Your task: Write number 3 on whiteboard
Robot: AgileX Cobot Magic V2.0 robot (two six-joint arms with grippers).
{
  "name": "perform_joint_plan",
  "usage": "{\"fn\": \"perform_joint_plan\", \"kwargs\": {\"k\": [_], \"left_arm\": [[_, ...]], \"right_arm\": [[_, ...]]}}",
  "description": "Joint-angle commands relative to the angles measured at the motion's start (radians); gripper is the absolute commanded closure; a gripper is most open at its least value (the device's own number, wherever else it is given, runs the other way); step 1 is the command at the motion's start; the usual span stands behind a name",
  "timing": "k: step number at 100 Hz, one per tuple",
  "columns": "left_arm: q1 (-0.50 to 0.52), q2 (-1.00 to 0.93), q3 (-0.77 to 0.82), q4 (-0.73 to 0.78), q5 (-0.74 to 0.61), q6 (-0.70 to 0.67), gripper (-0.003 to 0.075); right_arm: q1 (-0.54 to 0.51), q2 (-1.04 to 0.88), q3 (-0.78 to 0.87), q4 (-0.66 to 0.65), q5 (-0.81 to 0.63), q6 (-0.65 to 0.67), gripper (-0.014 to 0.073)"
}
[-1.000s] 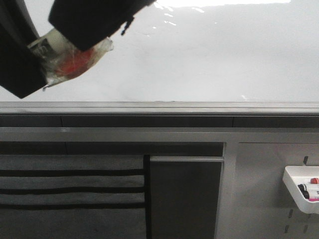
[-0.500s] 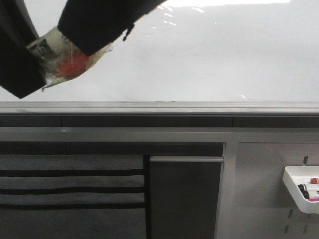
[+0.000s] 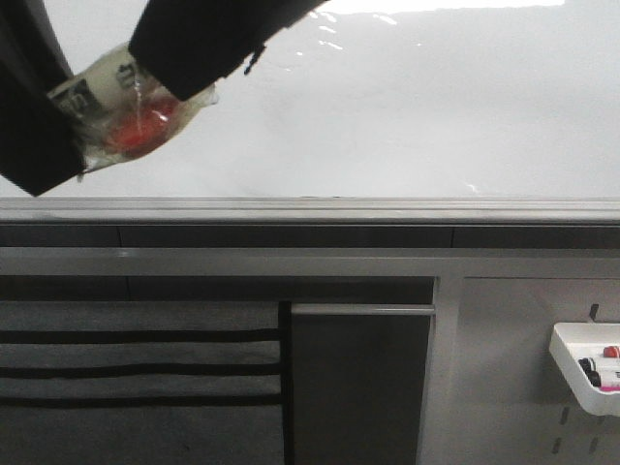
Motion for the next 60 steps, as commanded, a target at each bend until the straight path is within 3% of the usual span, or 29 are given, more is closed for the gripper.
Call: {"fn": "perform_joint_plan", "kwargs": {"k": [1,7,20,27,41,60], "left_arm": [[-0.008,-0.023,-0.036,-0.027,-0.061,-0.008,0.0727],[-0.008,-0.023,-0.036,-0.027,-0.067,-0.008,0.0674],[-0.004,-0.026,-0.044,-0.027,-0.076,-0.008,0.0435],[0.007,-0.038,-0.054,-0.015,-0.102,-0.039,0.0351],[0.062,-0.108,-0.059,0.023,-0.172,-0.126,0.0333],[0.179,-0.251,-0.021,0.023,-0.218,-0.231,0.0334]], "right_arm": [[0.000,-0.022,-0.036,0.045,-0.012,-0.012,0.0631],[0.000,-0.022,-0.036,0.045,-0.012,-0.012,0.0632],[-0.003,-0.022,-0.036,0.035,-0.012,-0.012,0.0632],[-0.008,-0.031,-0.036,0.017,-0.017,-0.005,0.0632],[-0.038,-0.076,-0.036,-0.051,-0.058,0.088,0.0632],[-0.130,-0.185,-0.024,-0.344,-0.061,0.436,0.0632]]}}
